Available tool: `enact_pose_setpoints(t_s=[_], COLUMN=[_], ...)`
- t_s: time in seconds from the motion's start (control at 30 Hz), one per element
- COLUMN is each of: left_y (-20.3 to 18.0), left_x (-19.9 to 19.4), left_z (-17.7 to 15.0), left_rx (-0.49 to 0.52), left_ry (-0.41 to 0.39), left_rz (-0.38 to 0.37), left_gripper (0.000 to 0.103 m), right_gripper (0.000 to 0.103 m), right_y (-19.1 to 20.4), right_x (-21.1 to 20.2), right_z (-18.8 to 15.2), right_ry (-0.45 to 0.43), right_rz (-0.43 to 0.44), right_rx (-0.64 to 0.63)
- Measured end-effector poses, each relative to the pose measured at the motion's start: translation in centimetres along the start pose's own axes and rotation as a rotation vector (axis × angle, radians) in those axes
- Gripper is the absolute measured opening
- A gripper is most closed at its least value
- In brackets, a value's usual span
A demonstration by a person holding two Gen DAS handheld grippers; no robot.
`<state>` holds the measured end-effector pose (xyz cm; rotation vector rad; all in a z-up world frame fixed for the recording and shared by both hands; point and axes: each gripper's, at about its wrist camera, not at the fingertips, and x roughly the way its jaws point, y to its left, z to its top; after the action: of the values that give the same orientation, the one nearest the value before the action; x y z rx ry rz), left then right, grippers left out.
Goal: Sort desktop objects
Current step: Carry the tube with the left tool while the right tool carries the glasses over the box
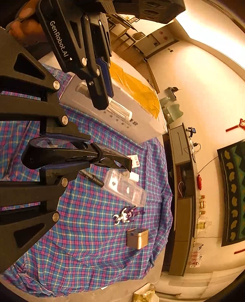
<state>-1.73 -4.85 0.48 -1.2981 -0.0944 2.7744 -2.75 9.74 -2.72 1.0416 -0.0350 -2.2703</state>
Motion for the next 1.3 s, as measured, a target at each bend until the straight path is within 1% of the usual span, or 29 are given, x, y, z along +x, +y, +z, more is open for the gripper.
enact_pose_setpoints(t_s=[0.37,0.63,1.3], left_y=[2.5,5.0,12.4], left_x=[-1.7,-2.7,-4.1], left_z=[0.6,0.9,1.1], left_rx=[-0.038,-0.071,-0.185], left_ry=[-0.036,-0.054,-0.085], left_rz=[-0.01,-0.01,-0.018], left_gripper=[0.019,0.02,0.02], right_gripper=[0.022,0.022,0.022], right_y=[3.9,6.4,13.0], right_x=[0.1,0.5,2.0], right_z=[1.6,3.0,5.8], right_ry=[-0.003,-0.006,-0.002], right_rz=[0.001,-0.001,0.002], right_rx=[-0.068,-0.112,-0.226])
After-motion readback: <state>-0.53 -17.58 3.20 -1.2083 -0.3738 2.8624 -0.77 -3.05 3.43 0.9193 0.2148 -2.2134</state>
